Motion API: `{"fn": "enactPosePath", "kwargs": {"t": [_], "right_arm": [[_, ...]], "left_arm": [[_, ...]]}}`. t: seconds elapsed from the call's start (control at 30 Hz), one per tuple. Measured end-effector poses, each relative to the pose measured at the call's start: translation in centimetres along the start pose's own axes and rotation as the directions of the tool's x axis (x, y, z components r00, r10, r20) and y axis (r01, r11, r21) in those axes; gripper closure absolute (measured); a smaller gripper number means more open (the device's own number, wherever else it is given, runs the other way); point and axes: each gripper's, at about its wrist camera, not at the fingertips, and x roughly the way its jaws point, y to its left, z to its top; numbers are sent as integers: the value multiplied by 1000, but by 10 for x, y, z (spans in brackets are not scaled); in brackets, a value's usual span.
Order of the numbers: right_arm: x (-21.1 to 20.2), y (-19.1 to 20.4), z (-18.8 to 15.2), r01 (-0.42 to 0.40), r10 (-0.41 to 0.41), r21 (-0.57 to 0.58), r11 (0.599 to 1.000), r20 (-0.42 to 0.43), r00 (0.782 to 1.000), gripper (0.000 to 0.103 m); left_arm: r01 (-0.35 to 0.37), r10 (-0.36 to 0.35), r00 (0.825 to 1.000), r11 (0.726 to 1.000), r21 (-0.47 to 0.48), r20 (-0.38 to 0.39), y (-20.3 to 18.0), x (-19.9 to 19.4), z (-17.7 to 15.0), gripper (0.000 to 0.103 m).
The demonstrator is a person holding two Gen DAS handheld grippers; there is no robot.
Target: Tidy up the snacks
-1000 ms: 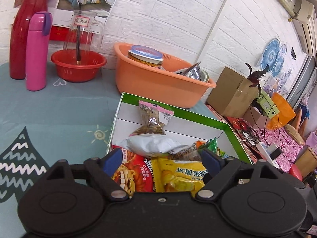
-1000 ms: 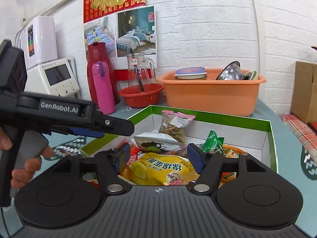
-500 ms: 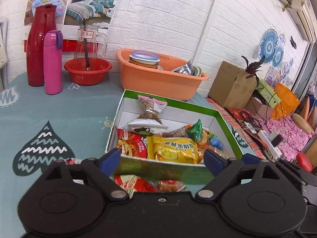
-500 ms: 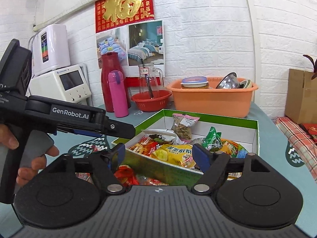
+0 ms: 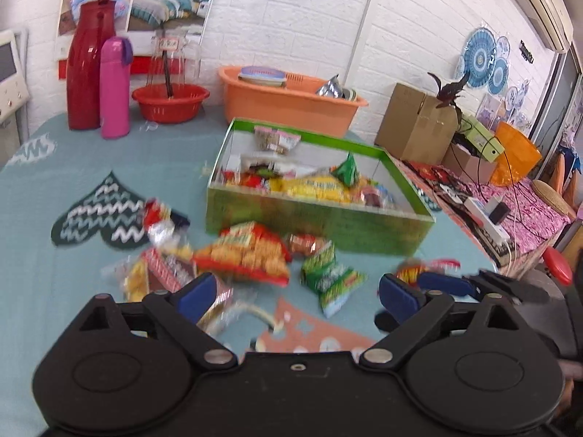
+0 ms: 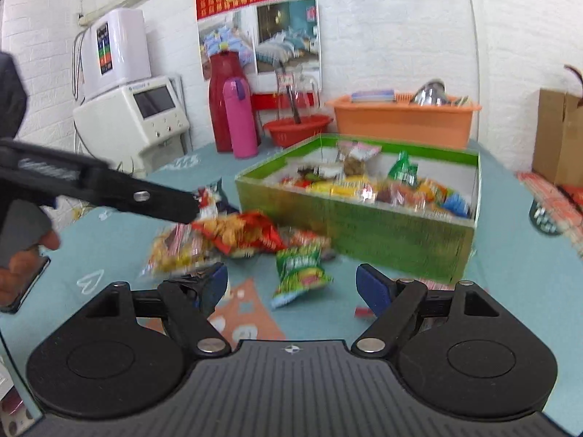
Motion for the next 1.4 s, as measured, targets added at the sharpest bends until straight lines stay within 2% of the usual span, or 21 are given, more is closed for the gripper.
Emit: {"fn": "enactPosePath", "kwargs": {"t": [0.17,0.4,0.43,0.47,0.5,0.57,0.67,0.8,0.83,0.87,0.93,1.1,1.27,1.3,1.33,1.37,1.4], "right_arm": [[28,3,-1,6,-7,-27,1000,-44,999,0],[70,15,13,52,-58,-159,986,-34,998,0],[75,18,12,62,-71,-192,979,-40,997,5],[81,19,10,60,-81,-212,975,-89,993,46],[80,20,7,65,-90,-222,973,-103,991,44],[67,22,0,30,-55,-236,971,-97,994,44],[43,23,-13,-24,1,-215,976,-107,994,44],[13,26,-30,-44,27,-175,984,-98,995,41],[8,26,-34,-47,30,-167,985,-99,995,31],[3,26,-38,-48,32,-161,986,-101,994,15],[-4,24,-43,-38,23,-154,987,-96,995,4],[-4,20,-41,-34,23,-128,991,-90,996,3],[3,19,-41,-49,40,-94,994,-95,995,3],[4,18,-40,-57,49,-84,995,-95,994,3],[5,18,-40,-61,54,-77,995,-94,994,4],[8,19,-40,-63,55,-75,995,-102,993,15],[11,19,-40,-66,57,-74,995,-113,992,28]], "left_arm": [[22,-26,998,998,-62,-57,18,-8,-32,0],[40,-44,998,994,-97,-39,27,-16,-38,0],[47,-51,998,994,-99,-35,27,-17,-38,0],[56,-60,998,993,-99,-32,27,-17,-38,0],[67,-70,997,993,-96,-28,26,-17,-38,0],[88,-90,996,992,-86,-28,24,-14,-40,0],[118,-122,991,991,-68,-55,15,-1,-41,0],[179,-185,978,982,-66,-99,0,22,-44,0],[192,-198,974,979,-65,-108,-4,26,-44,0],[204,-211,971,977,-63,-117,-8,32,-44,0],[223,-229,964,973,-61,-133,-15,41,-42,0],[266,-282,946,957,-112,-163,-22,59,-37,0],[266,-295,941,948,-175,-169,-19,70,-33,0],[263,-290,944,949,-172,-159,-19,71,-33,4],[252,-276,949,954,-160,-152,-21,73,-33,32],[240,-262,953,960,-147,-154,-24,76,-32,44],[235,-257,954,961,-144,-153,-26,78,-32,47]]}}
